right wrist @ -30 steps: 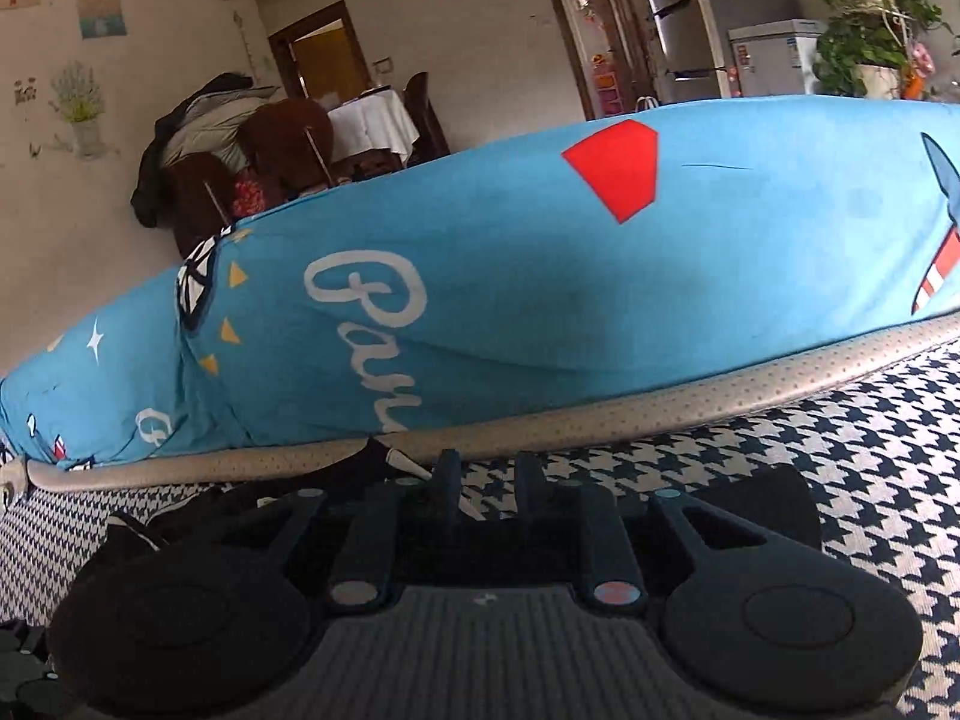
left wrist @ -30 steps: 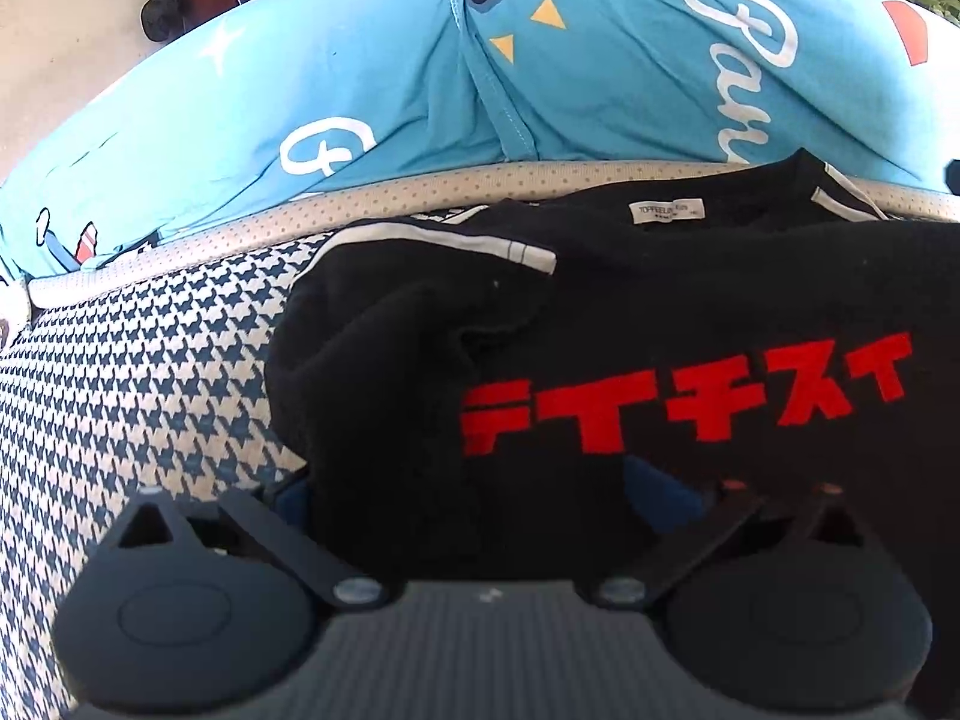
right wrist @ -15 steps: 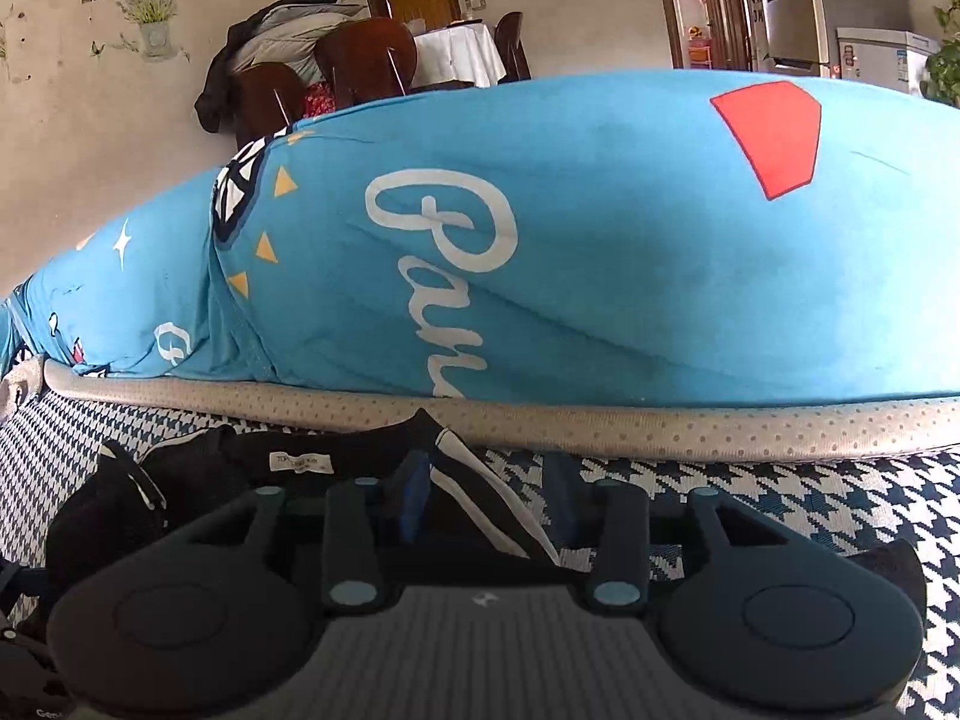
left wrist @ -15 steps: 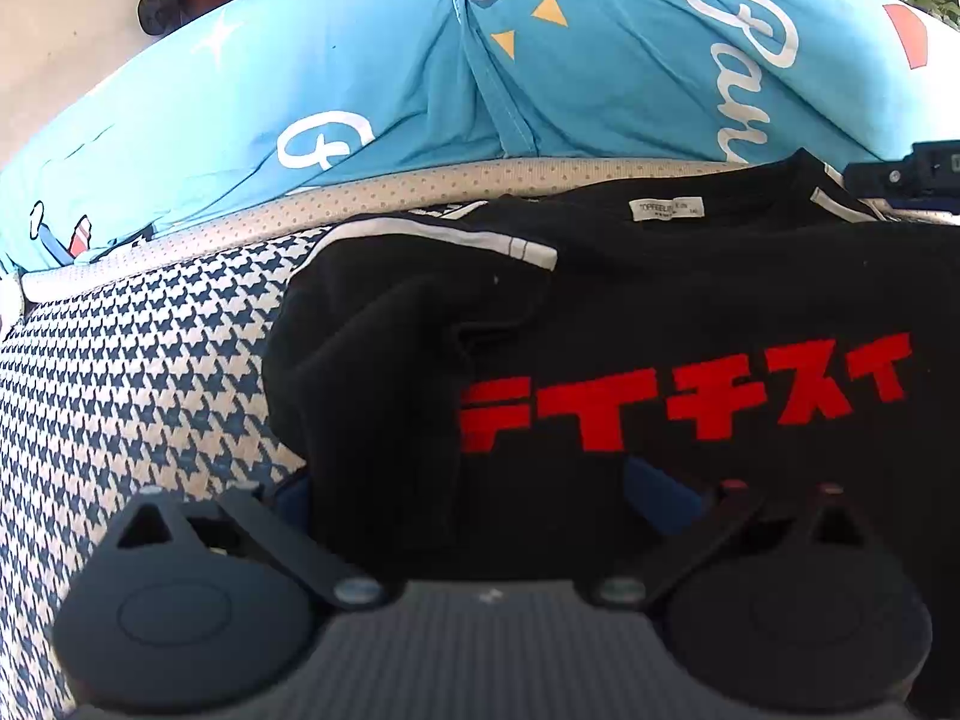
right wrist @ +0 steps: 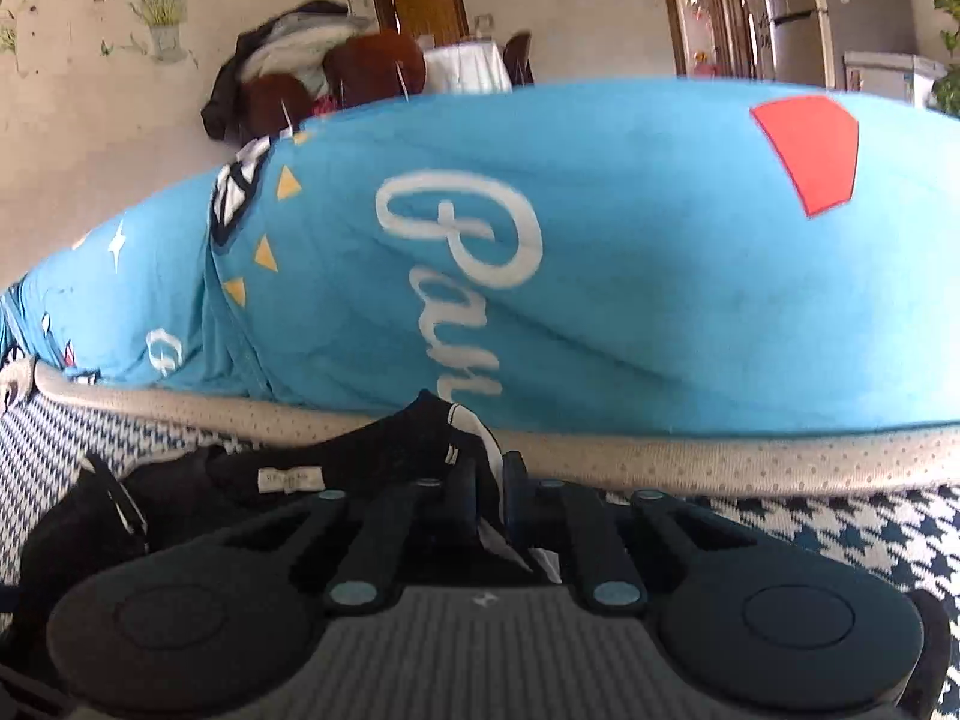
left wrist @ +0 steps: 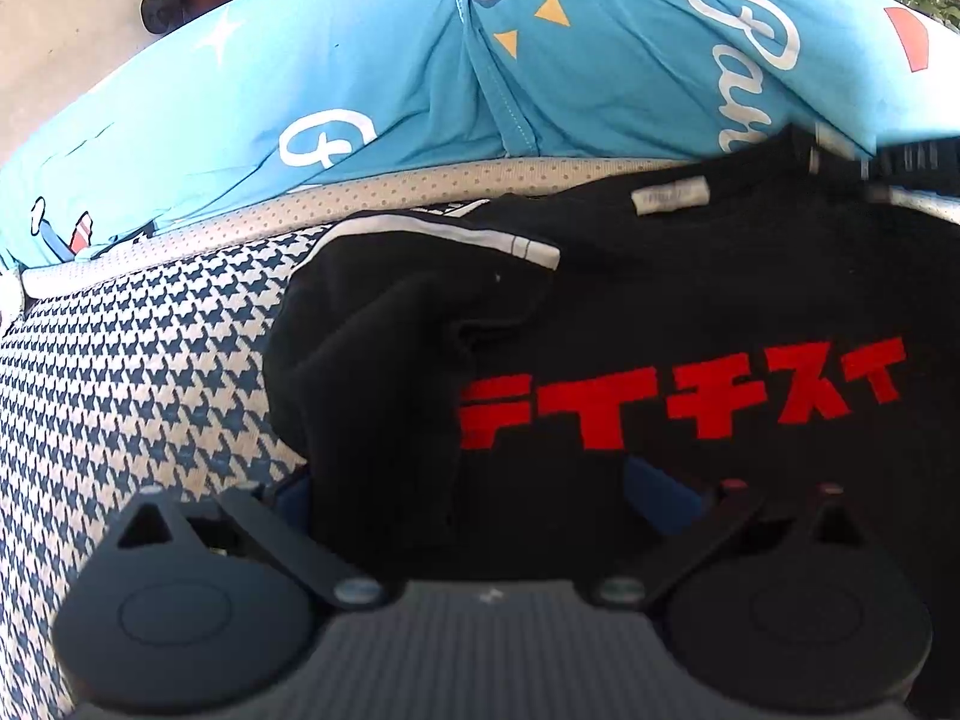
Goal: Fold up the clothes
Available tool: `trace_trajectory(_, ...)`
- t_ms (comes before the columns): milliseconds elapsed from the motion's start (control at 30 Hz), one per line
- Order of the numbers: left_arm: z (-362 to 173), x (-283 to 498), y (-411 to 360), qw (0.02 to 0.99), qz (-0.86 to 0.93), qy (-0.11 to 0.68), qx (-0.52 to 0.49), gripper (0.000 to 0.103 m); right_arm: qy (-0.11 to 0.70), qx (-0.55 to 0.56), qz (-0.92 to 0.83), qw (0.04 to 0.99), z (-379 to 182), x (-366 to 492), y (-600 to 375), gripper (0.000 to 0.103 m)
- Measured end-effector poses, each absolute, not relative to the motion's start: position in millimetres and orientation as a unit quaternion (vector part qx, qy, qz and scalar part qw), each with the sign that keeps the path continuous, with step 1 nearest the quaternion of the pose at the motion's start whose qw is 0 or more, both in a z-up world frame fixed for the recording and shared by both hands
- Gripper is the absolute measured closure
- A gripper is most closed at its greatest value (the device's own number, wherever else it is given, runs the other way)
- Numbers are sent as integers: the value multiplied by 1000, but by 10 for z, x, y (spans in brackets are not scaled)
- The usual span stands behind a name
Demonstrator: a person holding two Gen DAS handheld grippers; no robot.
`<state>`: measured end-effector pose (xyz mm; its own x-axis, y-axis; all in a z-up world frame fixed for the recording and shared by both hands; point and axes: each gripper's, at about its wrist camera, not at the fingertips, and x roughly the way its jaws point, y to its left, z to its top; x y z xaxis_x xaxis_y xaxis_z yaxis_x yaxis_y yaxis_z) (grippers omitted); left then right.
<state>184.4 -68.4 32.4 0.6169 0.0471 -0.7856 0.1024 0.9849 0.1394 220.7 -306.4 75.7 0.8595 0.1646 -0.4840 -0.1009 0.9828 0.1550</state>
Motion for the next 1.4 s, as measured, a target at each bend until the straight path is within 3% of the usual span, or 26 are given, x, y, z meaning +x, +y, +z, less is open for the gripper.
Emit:
trace_trajectory(100,321,1845,-688,895,-15,437,87,0,204,50,39,977,836,2185,-2917,90)
trace_trajectory(300,318,1849,-684,895,-16,436,88,0,252,115,29,960,698,2316,-3039,69)
trace_trajectory(733,319,1842,-714,894,-13,439,86,0,334,217,-116,910,792,1895,-4181,67)
trace_trajectory(867,319,1841,-713,894,-13,440,85,0,341,256,-149,892,698,1591,-4385,56)
trace_trajectory(1333,337,1841,-719,891,-8,448,73,0,346,285,-143,882,587,1295,-4227,52)
trace_trajectory(1367,337,1841,-719,891,-7,448,73,0,345,279,-141,885,581,1299,-4202,53)
trace_trajectory(1400,338,1840,-719,891,-7,448,73,0,345,270,-139,888,573,1306,-4173,63)
